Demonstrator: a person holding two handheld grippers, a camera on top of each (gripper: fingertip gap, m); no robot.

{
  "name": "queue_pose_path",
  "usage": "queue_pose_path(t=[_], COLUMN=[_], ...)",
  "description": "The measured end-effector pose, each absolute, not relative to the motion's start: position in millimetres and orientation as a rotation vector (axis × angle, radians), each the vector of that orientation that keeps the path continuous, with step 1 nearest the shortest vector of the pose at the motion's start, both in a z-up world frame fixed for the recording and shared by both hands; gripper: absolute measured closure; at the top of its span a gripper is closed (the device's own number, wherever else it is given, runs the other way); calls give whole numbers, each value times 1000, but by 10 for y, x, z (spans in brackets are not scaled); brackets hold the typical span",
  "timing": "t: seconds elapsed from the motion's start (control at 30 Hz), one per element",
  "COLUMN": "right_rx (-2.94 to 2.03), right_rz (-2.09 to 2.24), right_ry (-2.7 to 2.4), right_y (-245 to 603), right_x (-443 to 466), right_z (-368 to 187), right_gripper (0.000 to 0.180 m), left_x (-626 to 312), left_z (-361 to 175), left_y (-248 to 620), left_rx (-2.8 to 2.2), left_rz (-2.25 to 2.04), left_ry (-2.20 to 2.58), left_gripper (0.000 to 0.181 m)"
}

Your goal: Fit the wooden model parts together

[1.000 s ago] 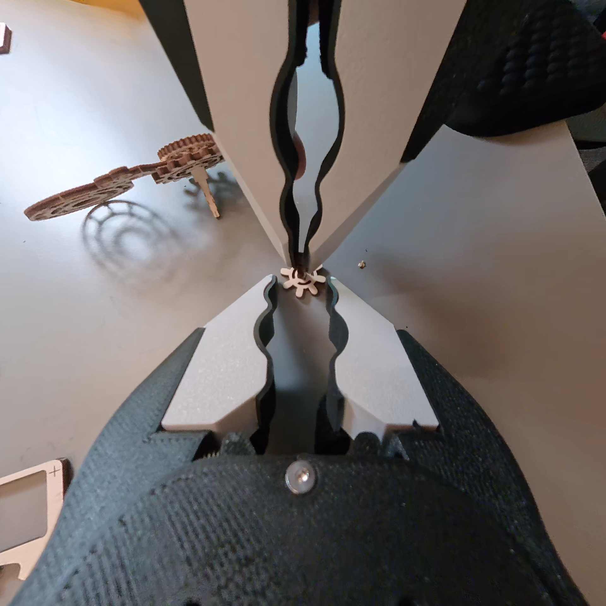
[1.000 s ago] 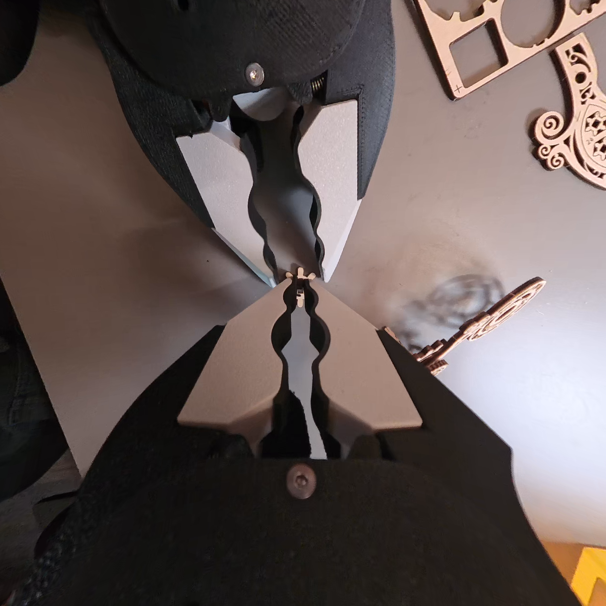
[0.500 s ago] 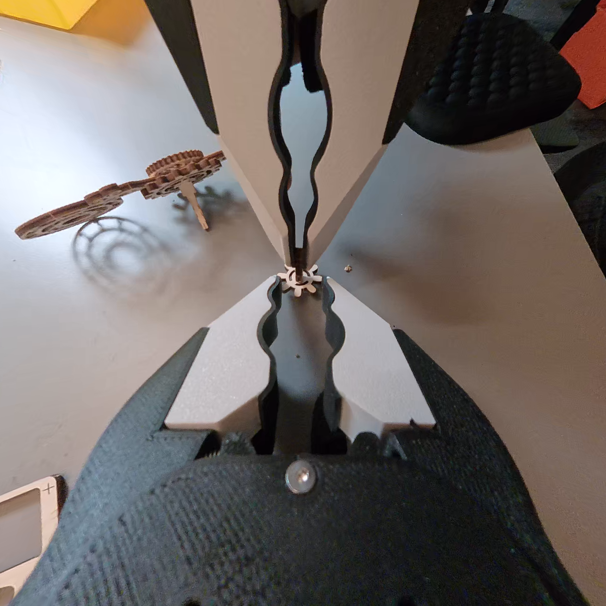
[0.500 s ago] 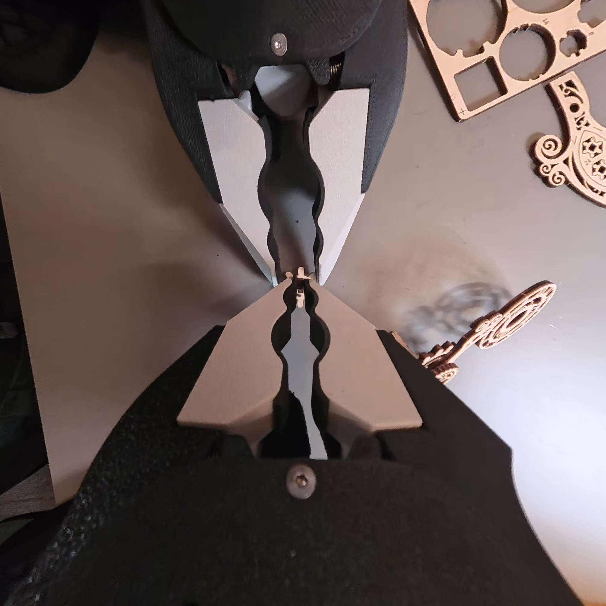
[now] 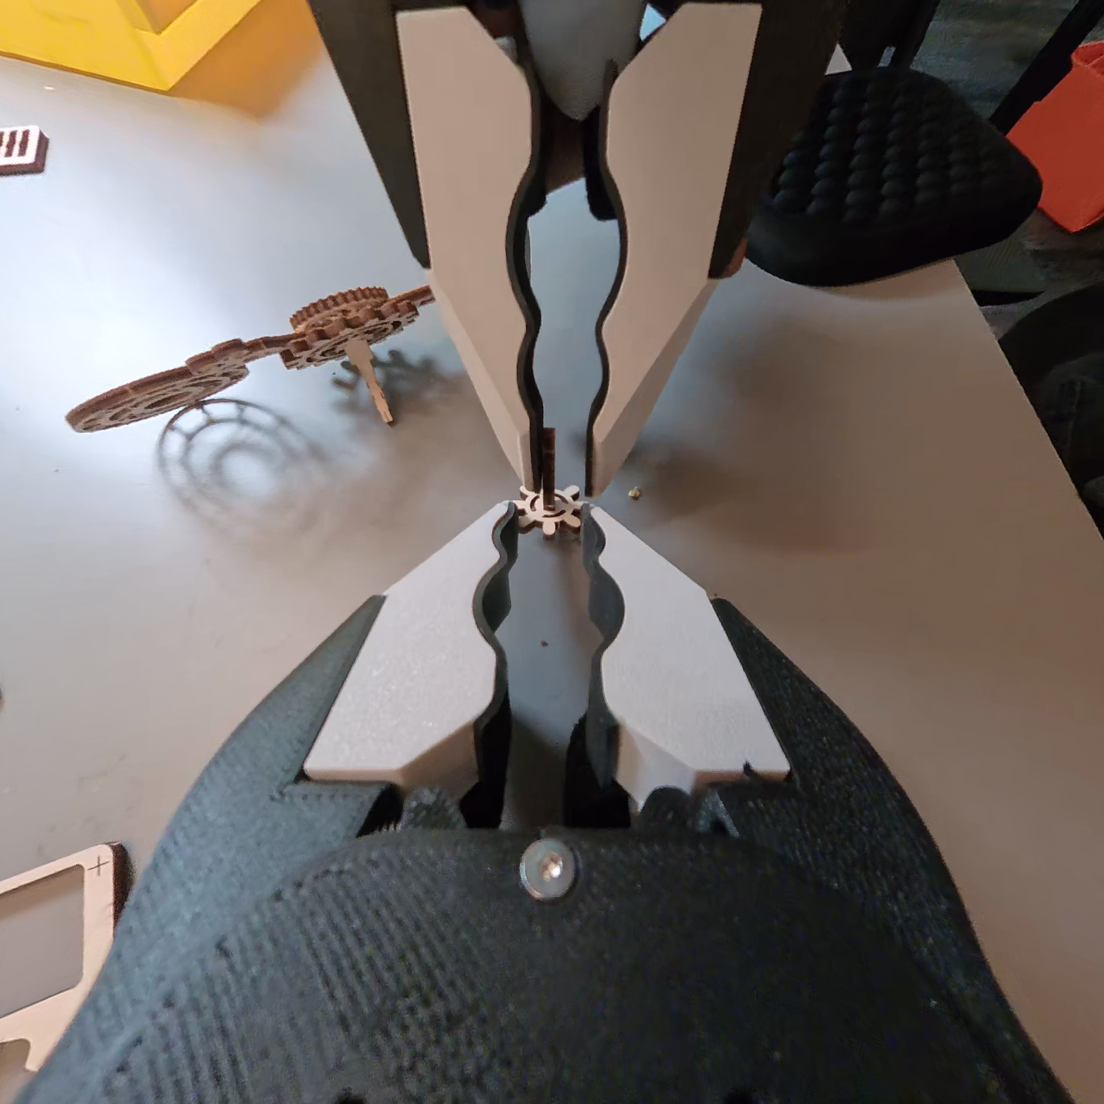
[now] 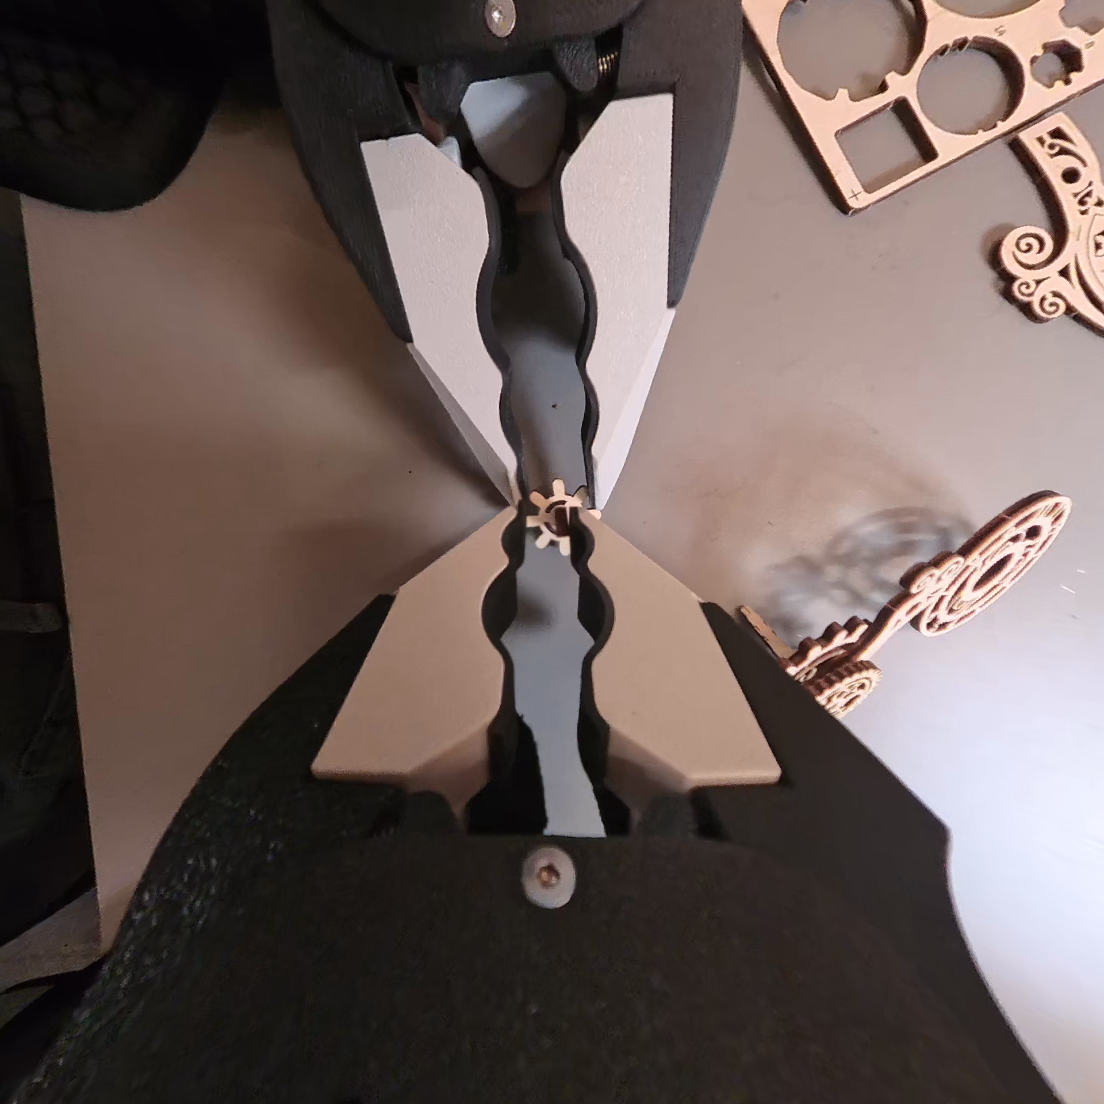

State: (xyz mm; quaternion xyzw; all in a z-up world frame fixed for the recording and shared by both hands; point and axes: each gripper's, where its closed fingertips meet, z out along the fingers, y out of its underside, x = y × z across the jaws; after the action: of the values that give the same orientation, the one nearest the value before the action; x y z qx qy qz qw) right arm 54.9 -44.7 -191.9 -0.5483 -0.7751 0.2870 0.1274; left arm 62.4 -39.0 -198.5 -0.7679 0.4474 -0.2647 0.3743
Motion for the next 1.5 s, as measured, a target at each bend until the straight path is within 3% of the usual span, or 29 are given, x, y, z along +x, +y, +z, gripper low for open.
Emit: queue_pose_path(t=[0.03,0.2,0.3,0.43,0.73,1.0,1.2,1.33,1.5], right_rx=[-1586,-1559,-1426,-1173,-802,-744,-1247,-1728,-1980], right_rz=[842,874,956,788,574,544,1046,1520,1757], right_ry=[-2245,-2201,-2162,-2084,-1864,-1827,-1743,-1470,-1186], right_y=[-441,-401,-458,-416,-428,-428,-422,-465,-507], right_x=[545,575,615,650,490,513,613,594,521], right_z=[-1902,-1793,-1567,-1516,-1403,-1346,-1418,-1429,-1422], right_gripper=[167,160,144,139,167,167,138,134,123], left_x=[622,608,584,565,598,605,565,606,656], left_z=[-1971,-1880,-1761,-1524,-1348,-1288,-1314,-1373,-1443], left_y=[-387,-391,-399,-425,-477,-477,-446,-447,-437], left_rx=[-1960,-1915,-1885,-1827,-1786,-1776,-1793,-1802,-1806], left_rz=[-683,-721,-804,-957,-1105,-1053,-844,-688,-483], left_ry=[1138,1102,1038,957,879,894,961,1032,1115], left_gripper=[162,162,162,162,162,162,162,162,162])
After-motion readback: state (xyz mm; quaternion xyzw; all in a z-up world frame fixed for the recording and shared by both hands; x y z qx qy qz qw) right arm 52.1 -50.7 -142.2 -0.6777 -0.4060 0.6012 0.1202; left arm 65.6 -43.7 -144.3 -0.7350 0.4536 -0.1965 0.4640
